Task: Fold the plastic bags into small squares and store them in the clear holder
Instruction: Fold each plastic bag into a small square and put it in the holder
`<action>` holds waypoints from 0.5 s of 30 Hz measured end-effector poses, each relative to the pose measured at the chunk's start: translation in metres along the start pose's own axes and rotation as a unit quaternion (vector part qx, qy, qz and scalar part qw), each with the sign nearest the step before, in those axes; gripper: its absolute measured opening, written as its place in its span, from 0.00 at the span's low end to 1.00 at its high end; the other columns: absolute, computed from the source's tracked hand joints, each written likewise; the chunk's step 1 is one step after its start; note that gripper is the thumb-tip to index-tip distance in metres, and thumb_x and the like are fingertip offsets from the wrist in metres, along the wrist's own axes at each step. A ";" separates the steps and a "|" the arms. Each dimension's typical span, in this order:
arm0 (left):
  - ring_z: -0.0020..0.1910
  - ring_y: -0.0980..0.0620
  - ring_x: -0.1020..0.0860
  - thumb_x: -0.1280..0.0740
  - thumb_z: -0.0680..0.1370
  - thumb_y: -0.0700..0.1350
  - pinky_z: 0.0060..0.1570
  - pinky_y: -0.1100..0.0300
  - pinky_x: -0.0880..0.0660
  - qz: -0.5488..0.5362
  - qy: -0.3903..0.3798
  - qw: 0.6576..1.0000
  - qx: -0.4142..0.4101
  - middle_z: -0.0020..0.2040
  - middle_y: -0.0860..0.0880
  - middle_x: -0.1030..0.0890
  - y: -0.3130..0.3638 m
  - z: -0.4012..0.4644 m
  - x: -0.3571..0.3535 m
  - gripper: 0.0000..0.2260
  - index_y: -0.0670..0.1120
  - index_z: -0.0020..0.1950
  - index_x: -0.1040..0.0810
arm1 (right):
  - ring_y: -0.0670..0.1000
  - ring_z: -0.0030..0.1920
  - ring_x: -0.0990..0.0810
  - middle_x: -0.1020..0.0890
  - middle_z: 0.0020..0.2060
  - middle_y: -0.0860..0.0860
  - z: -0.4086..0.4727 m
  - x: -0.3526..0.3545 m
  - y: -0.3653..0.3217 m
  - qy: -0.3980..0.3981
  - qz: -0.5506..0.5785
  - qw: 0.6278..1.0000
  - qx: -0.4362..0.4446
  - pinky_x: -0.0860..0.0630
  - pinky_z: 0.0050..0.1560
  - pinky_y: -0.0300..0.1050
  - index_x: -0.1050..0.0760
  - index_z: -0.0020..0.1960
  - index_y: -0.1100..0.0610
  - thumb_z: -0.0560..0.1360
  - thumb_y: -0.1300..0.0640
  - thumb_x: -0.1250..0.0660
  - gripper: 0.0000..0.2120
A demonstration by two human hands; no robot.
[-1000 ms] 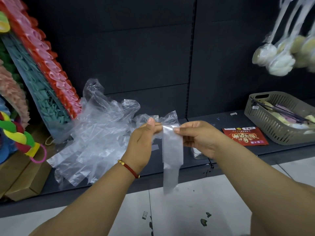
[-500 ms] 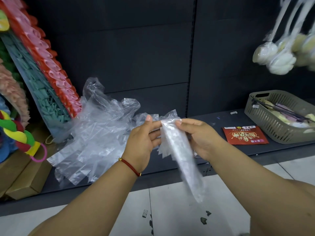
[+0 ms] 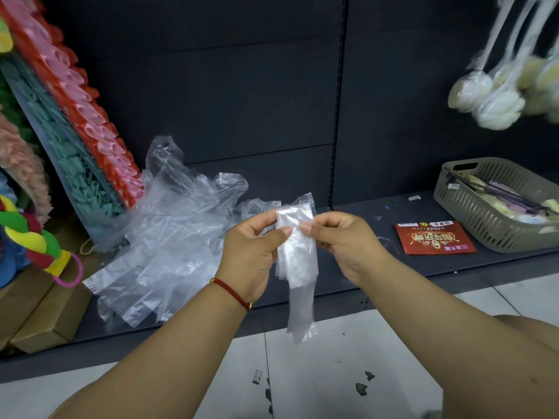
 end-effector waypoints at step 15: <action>0.45 0.50 0.19 0.34 0.80 0.42 0.50 0.54 0.22 0.157 0.030 0.986 0.053 0.47 0.48 0.18 -0.020 -0.007 -0.007 0.04 0.43 0.52 0.25 | 0.56 0.41 0.18 0.17 0.40 0.61 -0.003 0.011 -0.002 0.094 0.033 0.994 0.042 0.19 0.50 0.52 0.19 0.36 0.61 0.69 0.69 0.26 0.06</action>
Point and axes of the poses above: each hand's wrist, its own z-axis towards the middle knuckle, its own x-axis out of the back of the hand, y = z × x, the point moved 8 cm from there along z, towards the middle knuckle
